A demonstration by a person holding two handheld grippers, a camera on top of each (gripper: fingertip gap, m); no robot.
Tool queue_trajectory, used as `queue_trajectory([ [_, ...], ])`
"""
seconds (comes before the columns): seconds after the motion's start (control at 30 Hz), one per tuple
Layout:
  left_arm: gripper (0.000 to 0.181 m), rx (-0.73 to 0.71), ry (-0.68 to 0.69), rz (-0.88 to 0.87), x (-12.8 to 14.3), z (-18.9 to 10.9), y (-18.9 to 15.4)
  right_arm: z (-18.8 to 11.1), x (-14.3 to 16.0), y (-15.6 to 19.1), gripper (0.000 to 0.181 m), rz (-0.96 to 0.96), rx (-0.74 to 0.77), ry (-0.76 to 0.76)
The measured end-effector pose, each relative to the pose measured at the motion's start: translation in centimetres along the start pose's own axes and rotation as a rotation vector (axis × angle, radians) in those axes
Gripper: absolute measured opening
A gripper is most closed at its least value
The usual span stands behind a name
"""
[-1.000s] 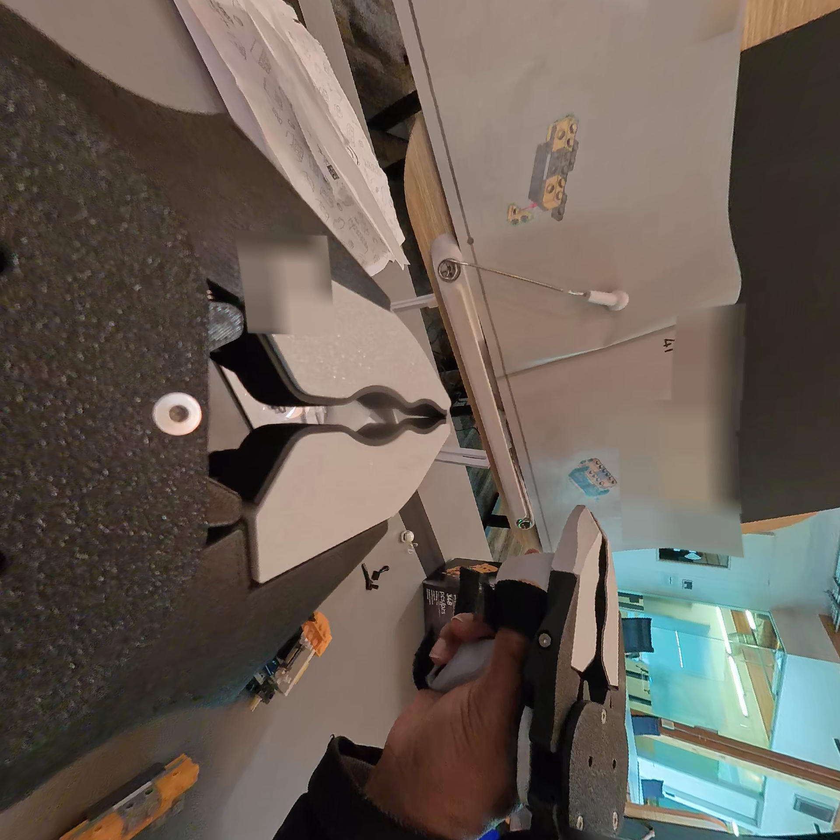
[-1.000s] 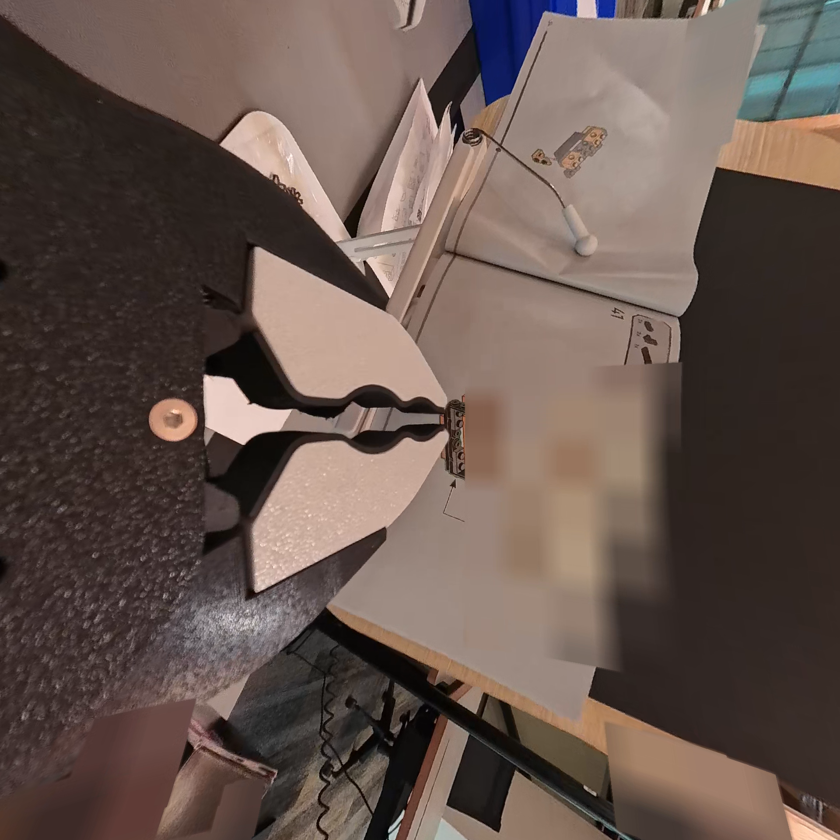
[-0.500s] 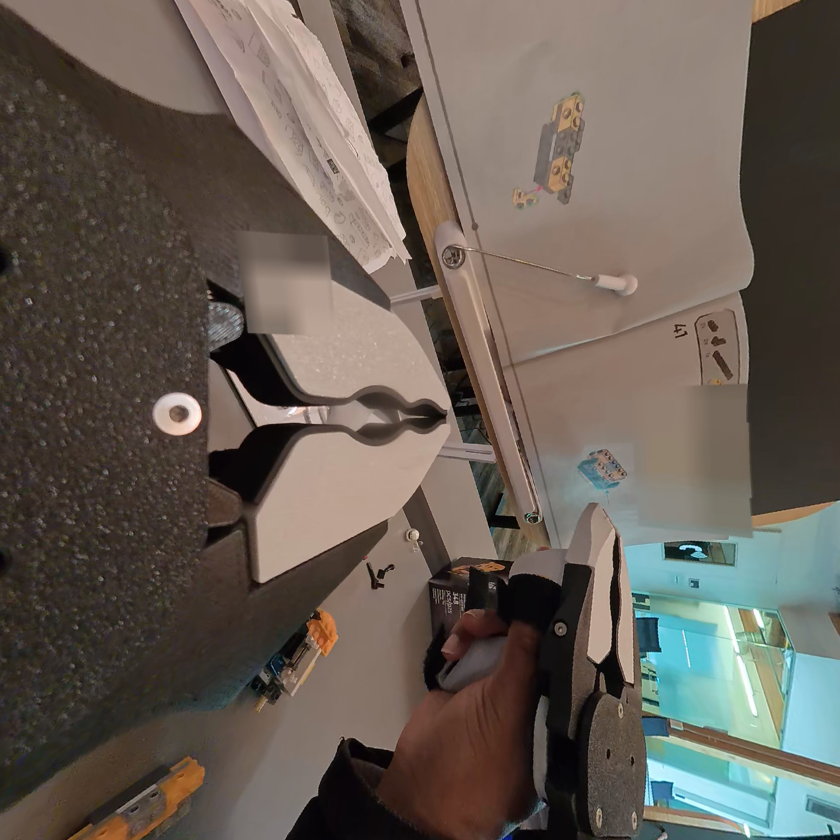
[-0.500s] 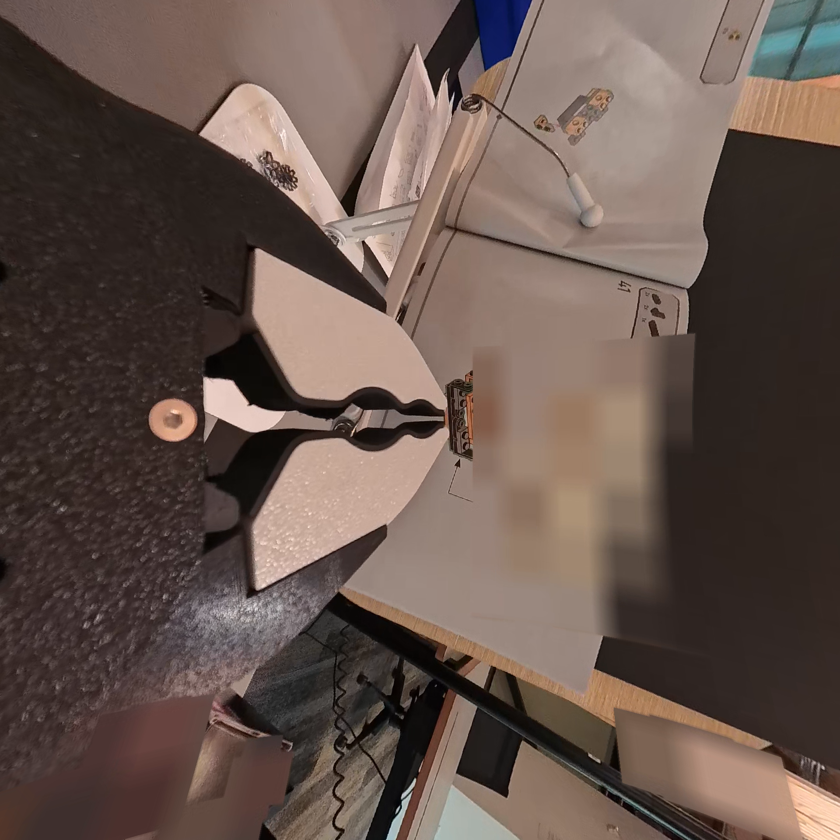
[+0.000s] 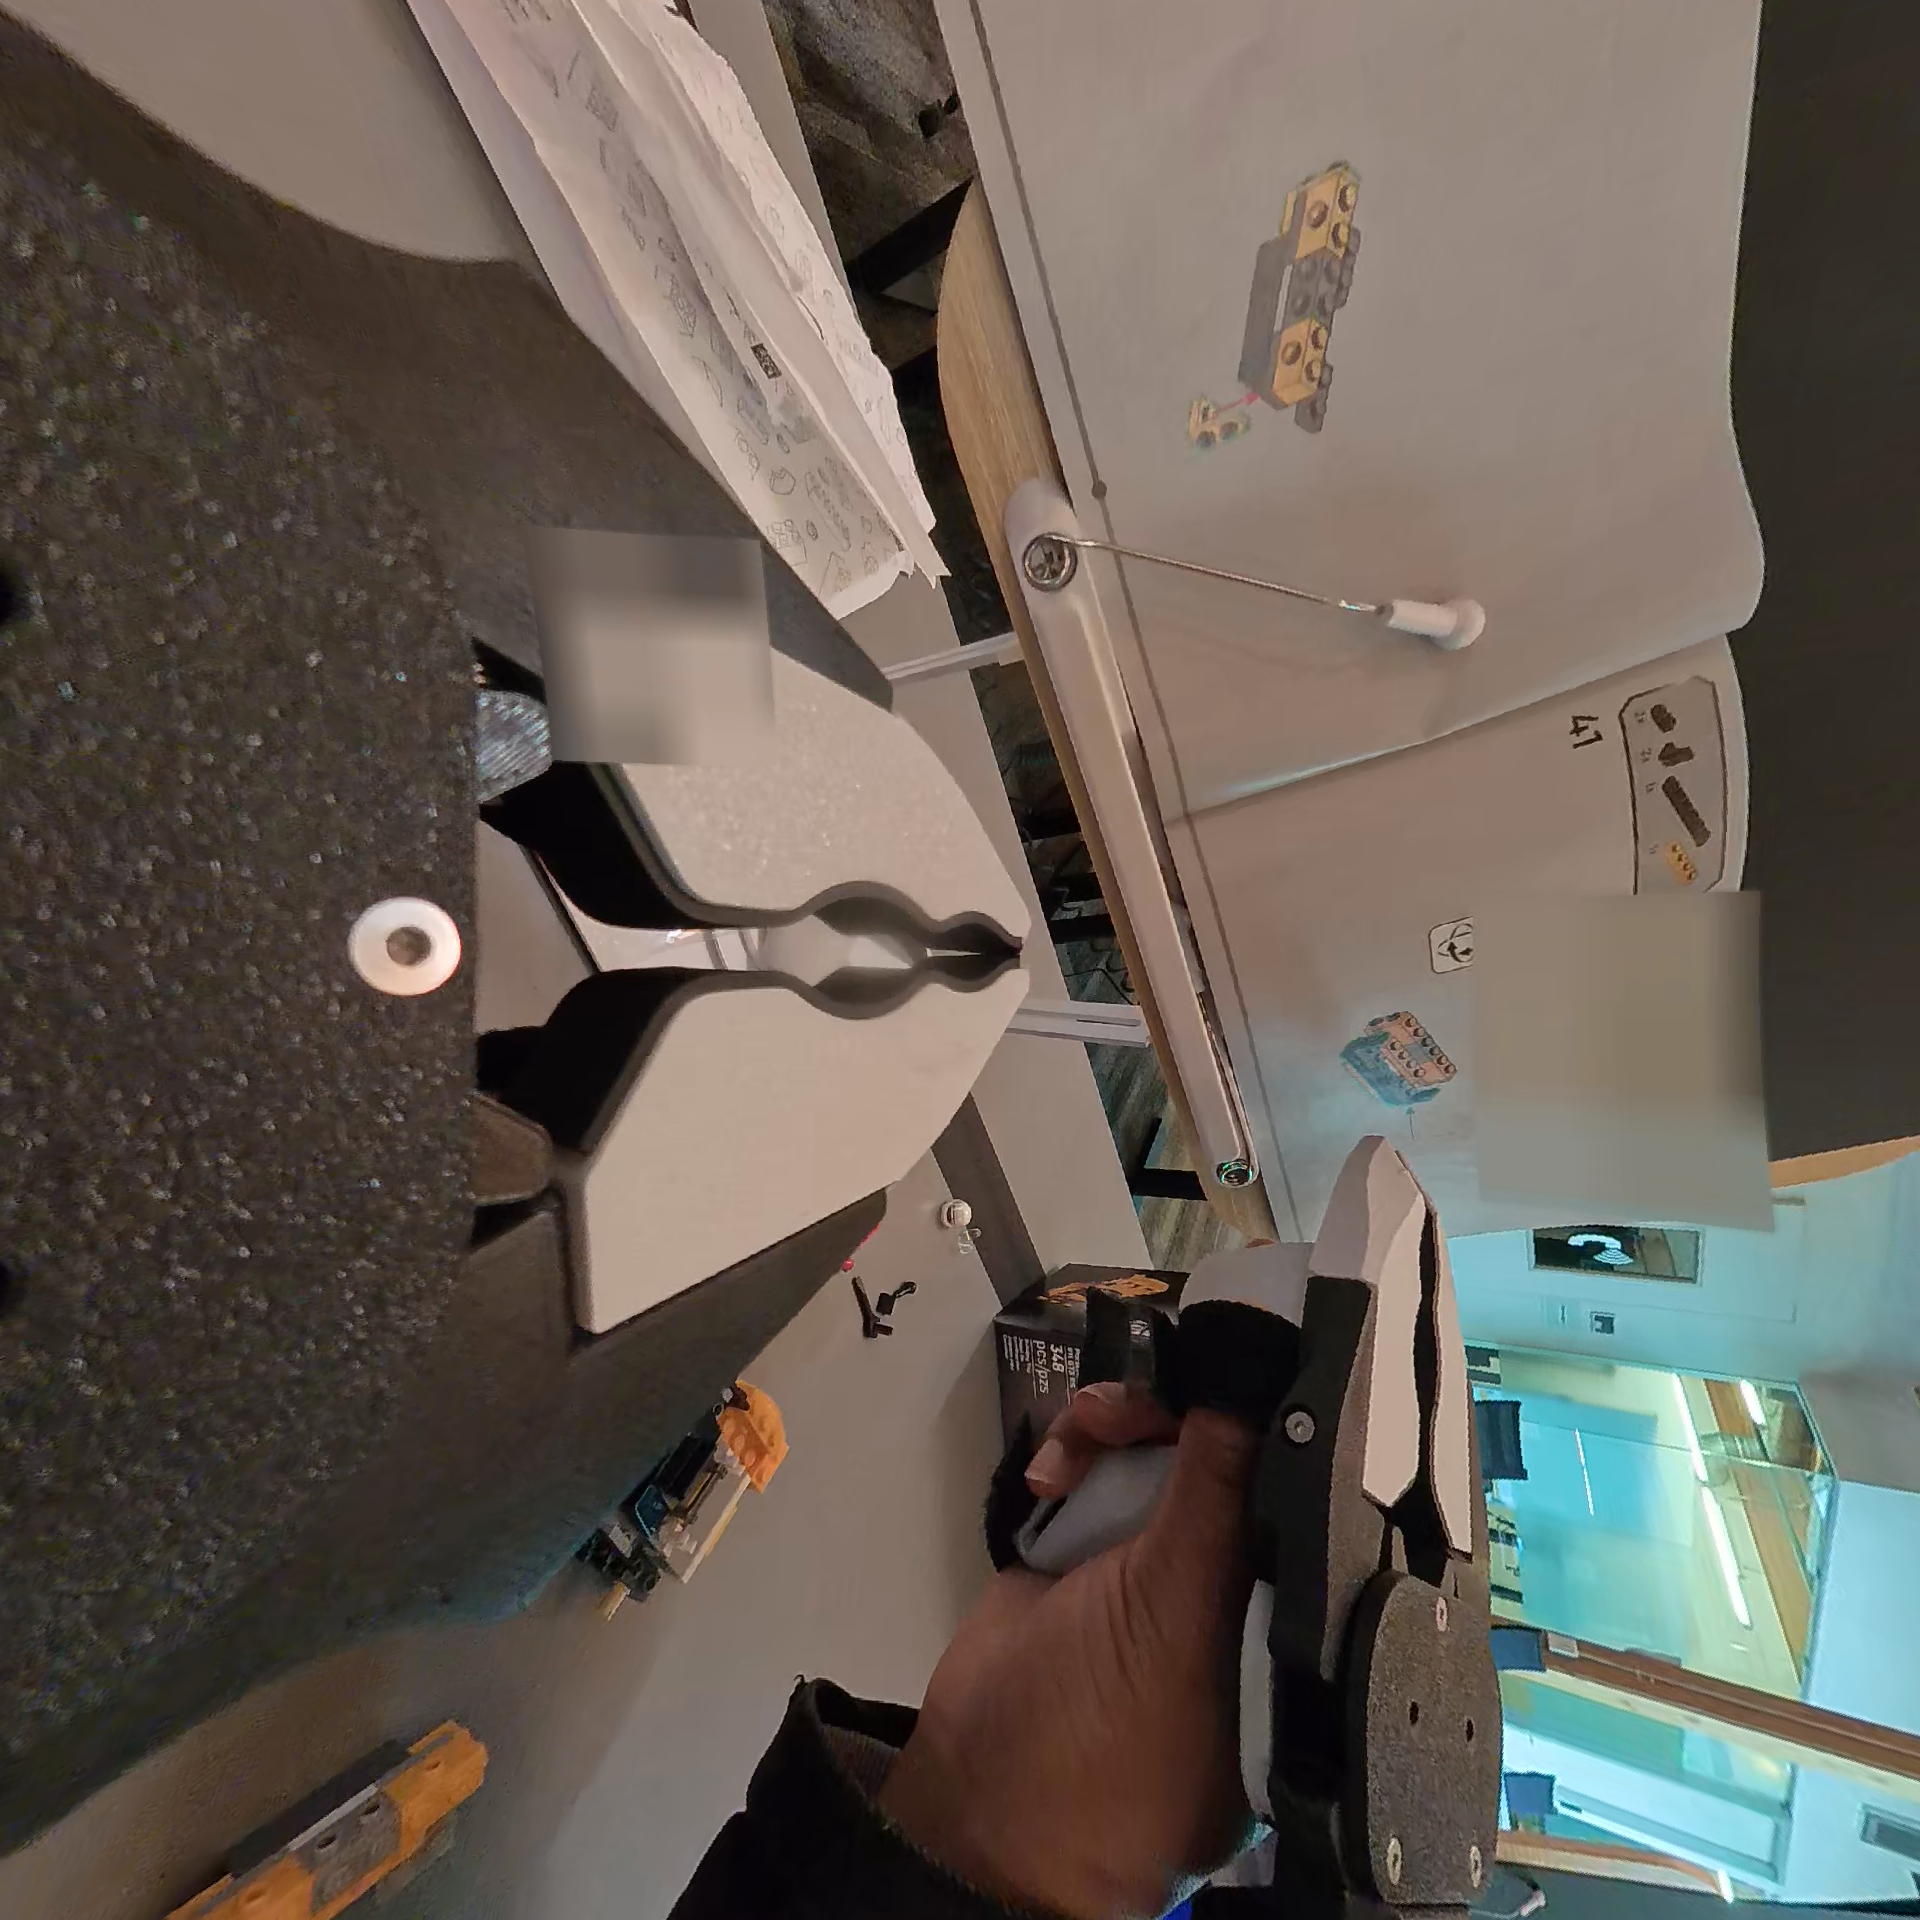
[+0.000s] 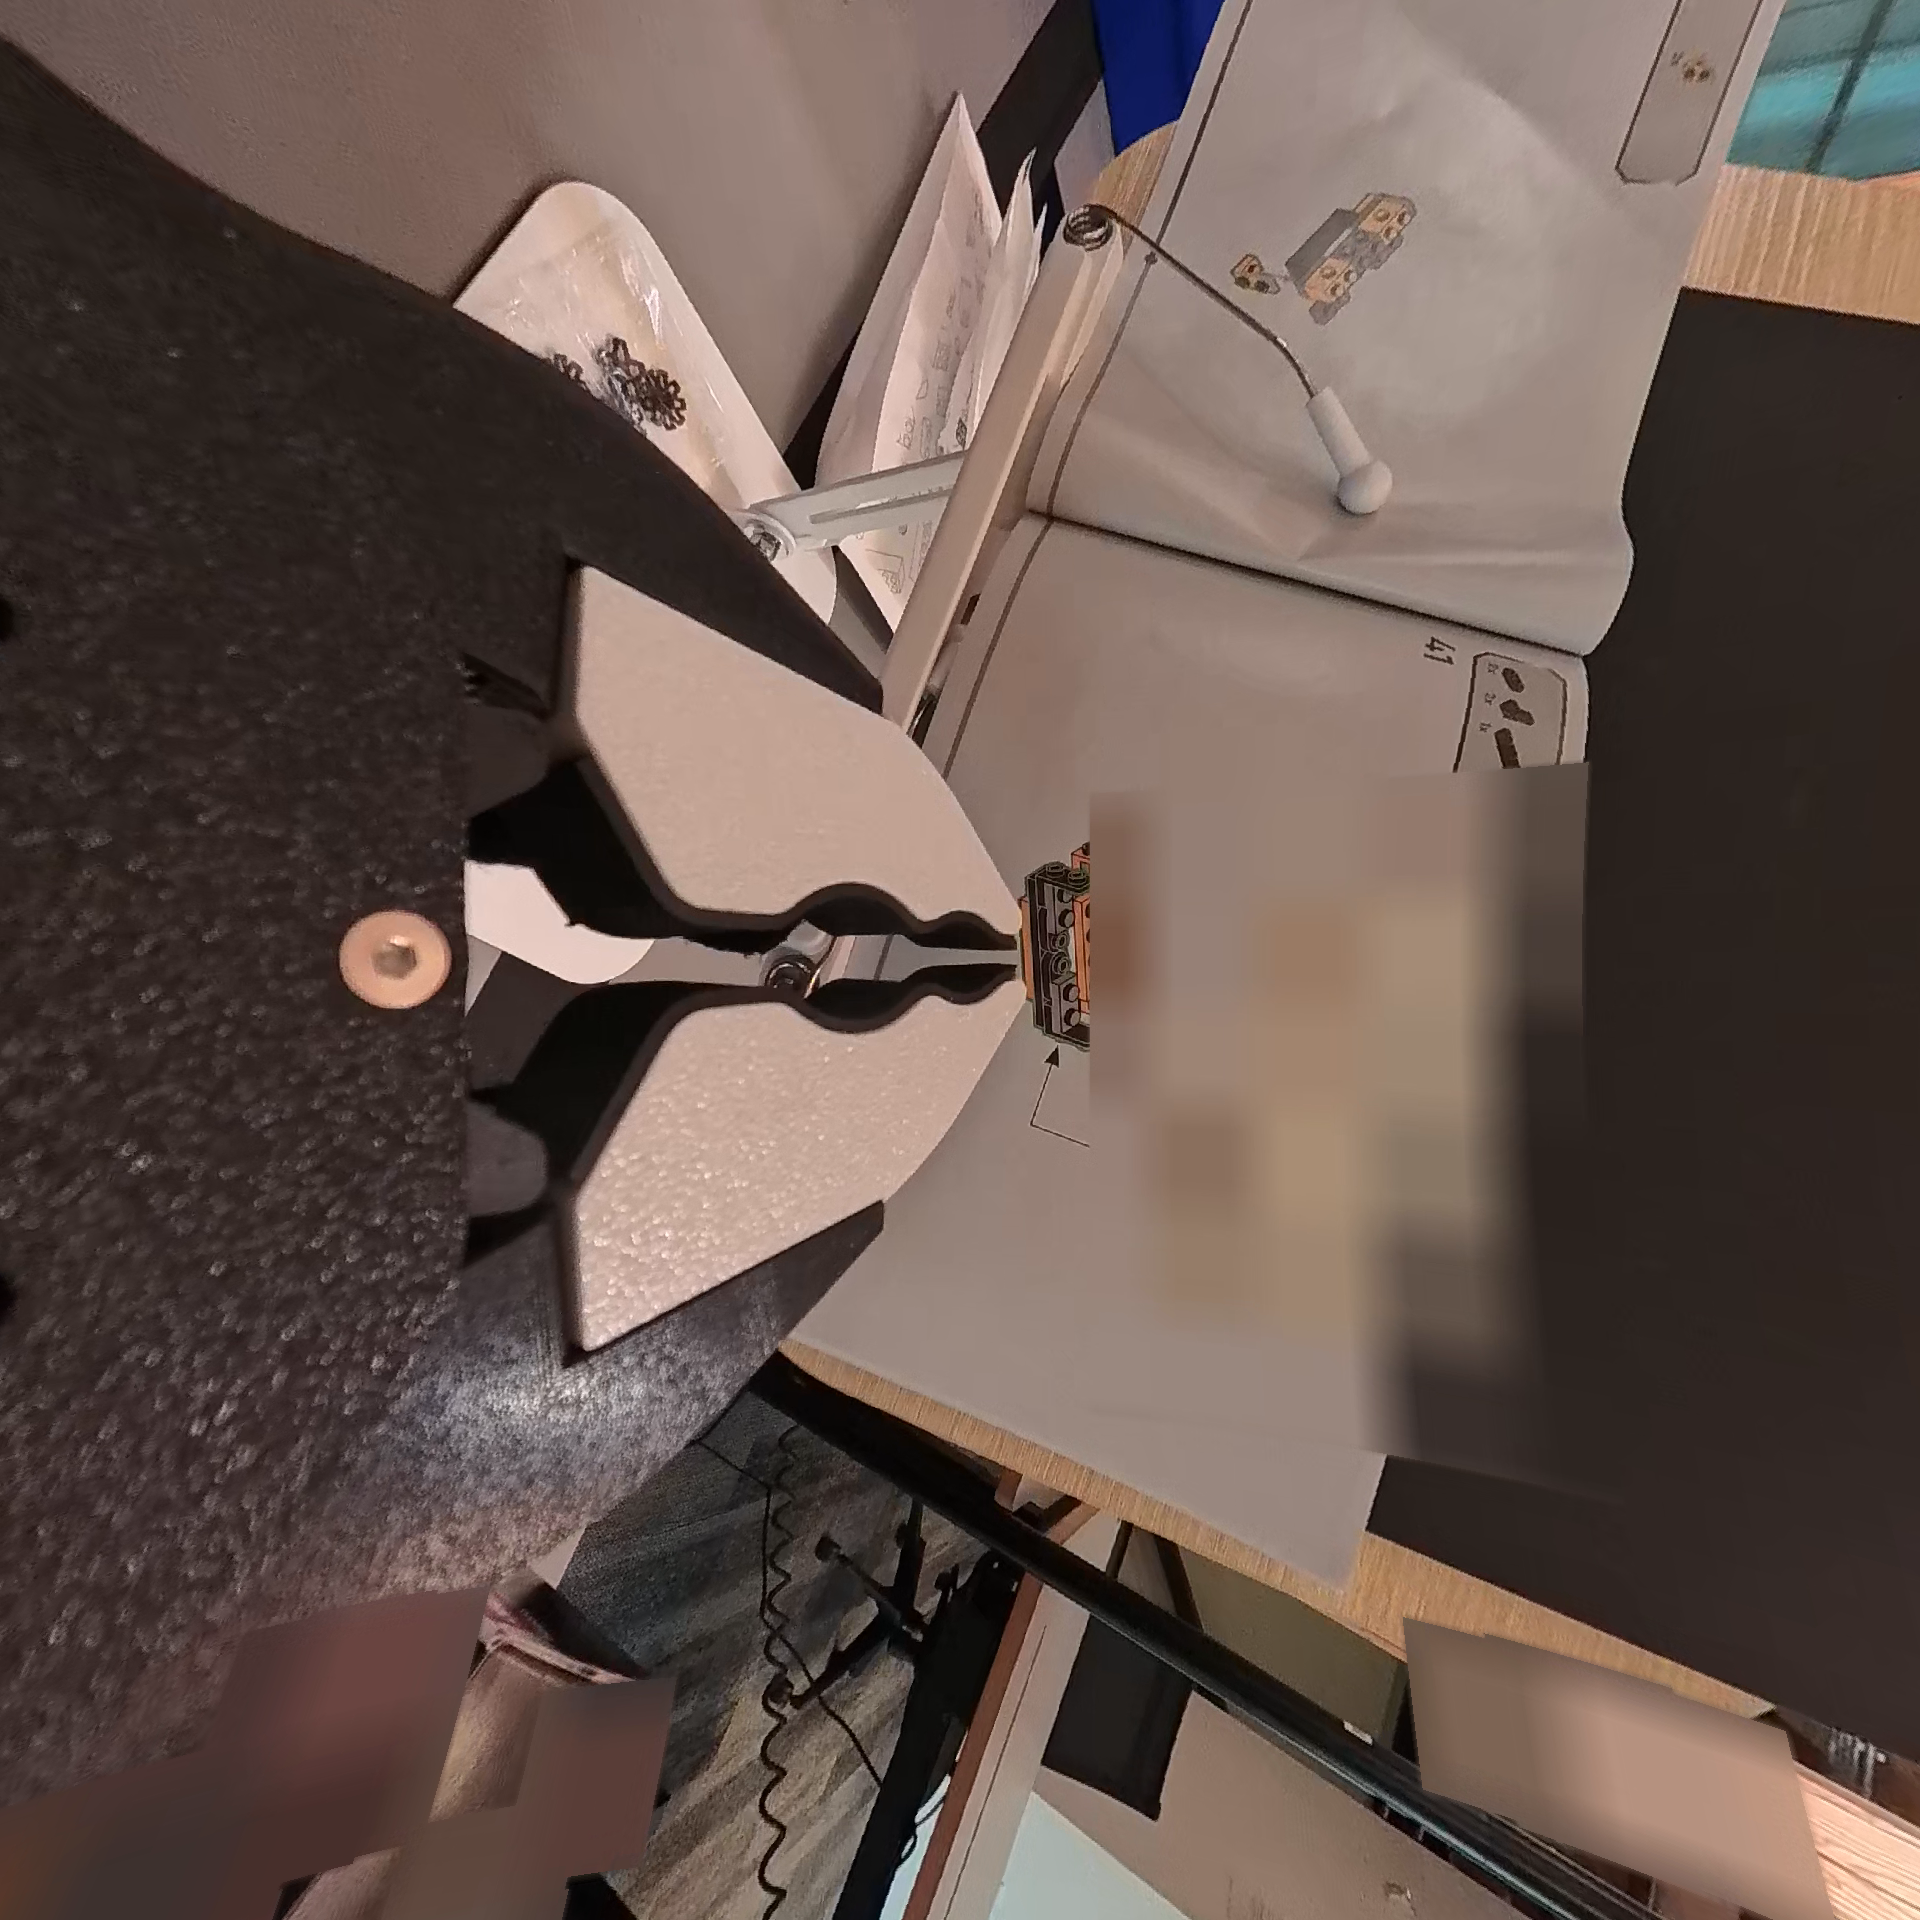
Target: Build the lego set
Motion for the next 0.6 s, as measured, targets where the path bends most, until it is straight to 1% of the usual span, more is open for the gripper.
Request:
queue_trajectory([
  [0.6,0.0,-0.049,-0.025,0.005,-0.28,-0.21,0.7,0.08,-0.16,0.25,0.001,-0.003,-0.004,-0.006],
])
Point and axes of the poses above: each gripper's, where its closed fingertips meet, z out along the fingers, x out of its underside, y = z × x across the jaws, the point moved 2 cm from there along -z, back along the fingers, and after that the axes turned 9 degrees about -y, right-handed, at the moved point
